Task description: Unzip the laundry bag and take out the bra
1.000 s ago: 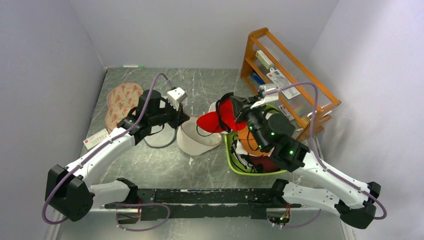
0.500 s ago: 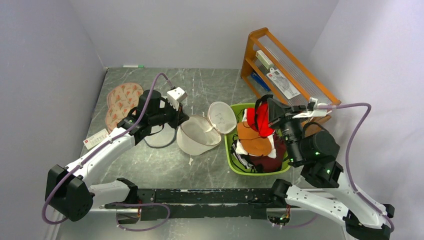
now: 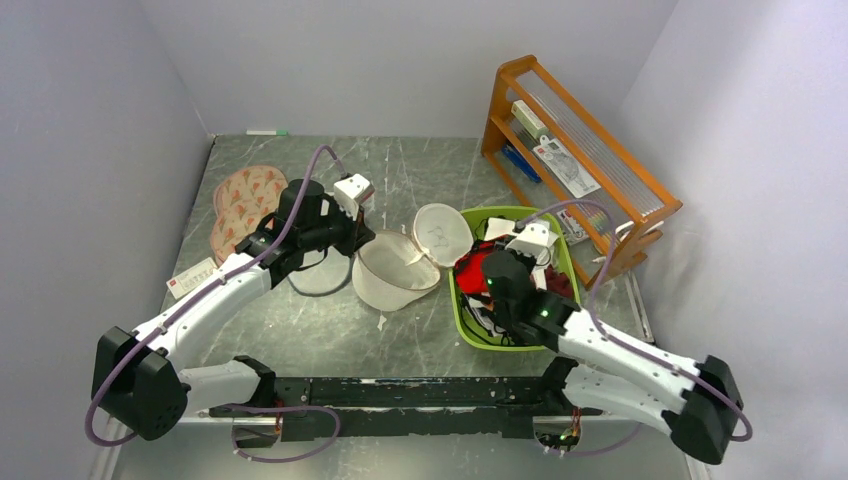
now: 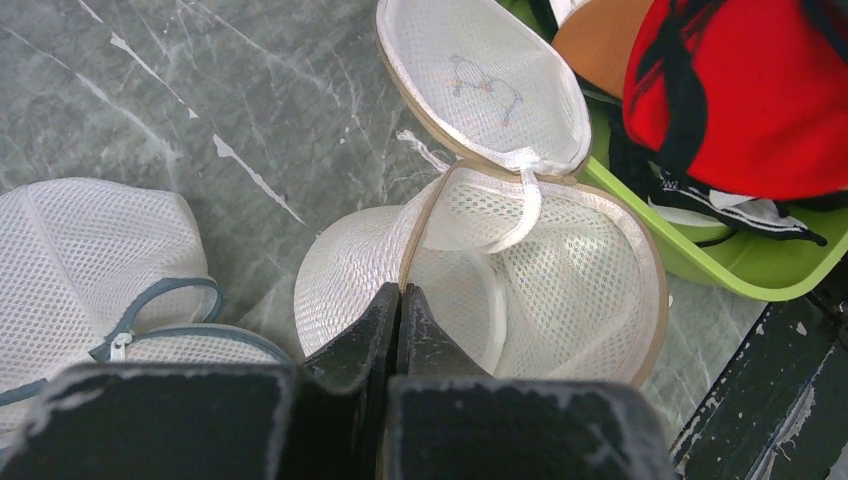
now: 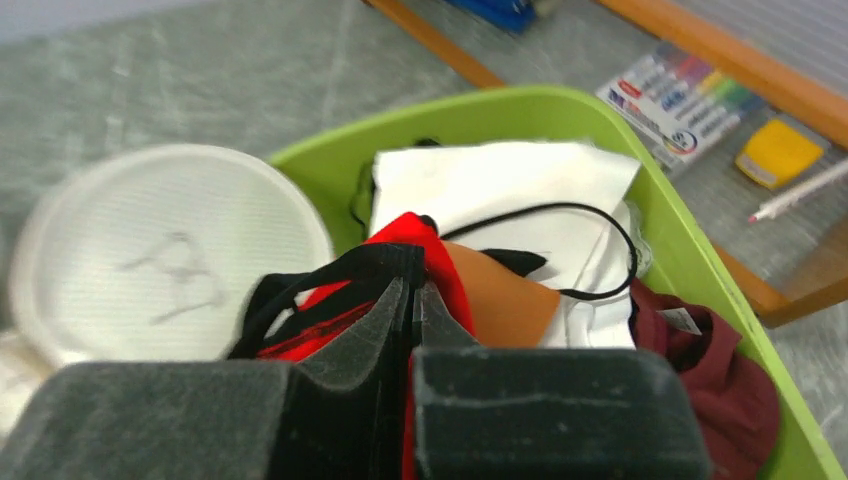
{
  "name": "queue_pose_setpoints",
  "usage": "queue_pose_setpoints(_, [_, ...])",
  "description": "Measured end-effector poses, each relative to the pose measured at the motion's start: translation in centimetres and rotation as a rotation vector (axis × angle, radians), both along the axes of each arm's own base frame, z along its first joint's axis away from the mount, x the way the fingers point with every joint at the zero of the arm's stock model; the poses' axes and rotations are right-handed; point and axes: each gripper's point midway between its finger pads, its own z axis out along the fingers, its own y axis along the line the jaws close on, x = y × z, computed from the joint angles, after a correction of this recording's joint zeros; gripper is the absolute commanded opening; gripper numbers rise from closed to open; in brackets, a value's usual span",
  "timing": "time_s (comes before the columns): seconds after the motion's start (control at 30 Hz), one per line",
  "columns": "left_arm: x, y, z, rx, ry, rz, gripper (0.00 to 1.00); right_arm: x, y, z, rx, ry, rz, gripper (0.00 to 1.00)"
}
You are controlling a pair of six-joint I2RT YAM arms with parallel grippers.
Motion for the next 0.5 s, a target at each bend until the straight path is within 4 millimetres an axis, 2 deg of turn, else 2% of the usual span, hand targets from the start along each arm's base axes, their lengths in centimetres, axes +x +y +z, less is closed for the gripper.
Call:
queue_pose_setpoints(0.13, [0.0,0.0,-0.1,0.002,0.001,0.002,0.07,2.4,-1.8,-5.6,0.005,0.135,-0.061,0.0])
queue_pose_setpoints(0.23, [0.0,0.1,-0.1,0.002,0.001,0.003,0.07,3.5,-3.4,-8.2,0.074,0.199,-0.103,0.0])
queue_pose_setpoints(0.37, [0.1,0.1,-0.1,0.004,0.0,0.006,0.07,3.8,-4.3,-10.0,0.17,0.222,-0.137,0.0])
queue_pose_setpoints(0.5, [0.1,0.1,-0.1,0.005,0.0,0.009,0.07,3.7,-4.6,-10.2,0.219,0.218,-0.15,0.0])
